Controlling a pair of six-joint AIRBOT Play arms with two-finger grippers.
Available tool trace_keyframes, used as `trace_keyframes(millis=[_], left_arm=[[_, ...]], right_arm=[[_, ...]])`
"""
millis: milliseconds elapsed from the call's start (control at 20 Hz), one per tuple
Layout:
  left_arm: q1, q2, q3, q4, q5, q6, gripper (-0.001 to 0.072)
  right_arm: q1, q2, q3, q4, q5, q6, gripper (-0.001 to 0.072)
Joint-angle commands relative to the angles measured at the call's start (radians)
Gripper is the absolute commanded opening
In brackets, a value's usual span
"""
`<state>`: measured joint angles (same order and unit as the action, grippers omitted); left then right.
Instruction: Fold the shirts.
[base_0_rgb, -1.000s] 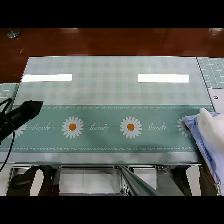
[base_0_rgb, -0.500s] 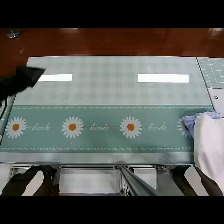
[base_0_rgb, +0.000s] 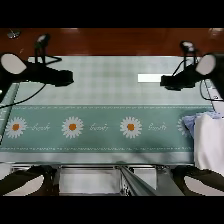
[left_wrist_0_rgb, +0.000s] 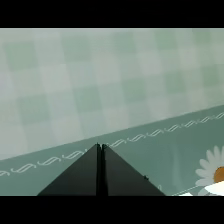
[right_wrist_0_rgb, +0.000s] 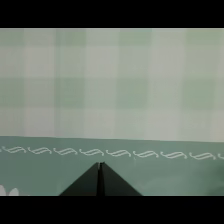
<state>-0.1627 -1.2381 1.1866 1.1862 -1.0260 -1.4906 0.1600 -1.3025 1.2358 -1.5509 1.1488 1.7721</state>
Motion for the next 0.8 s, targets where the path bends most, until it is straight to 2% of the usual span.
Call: trace_keyframes(millis=[0, 750], left_arm=[[-0.023, -0.054, -0.008, 0.097, -0.036, -0.059, 0.0030], [-0.024, -0.054, -0.008, 0.098, -0.047, -0.048, 0.0031]], right_arm=[[0.058, -0.101, -0.010, -0.065, -0.002, 0.040, 0.0023], [0.058, -0.101, -0.010, -0.059, -0.004, 0.042, 0.0023]])
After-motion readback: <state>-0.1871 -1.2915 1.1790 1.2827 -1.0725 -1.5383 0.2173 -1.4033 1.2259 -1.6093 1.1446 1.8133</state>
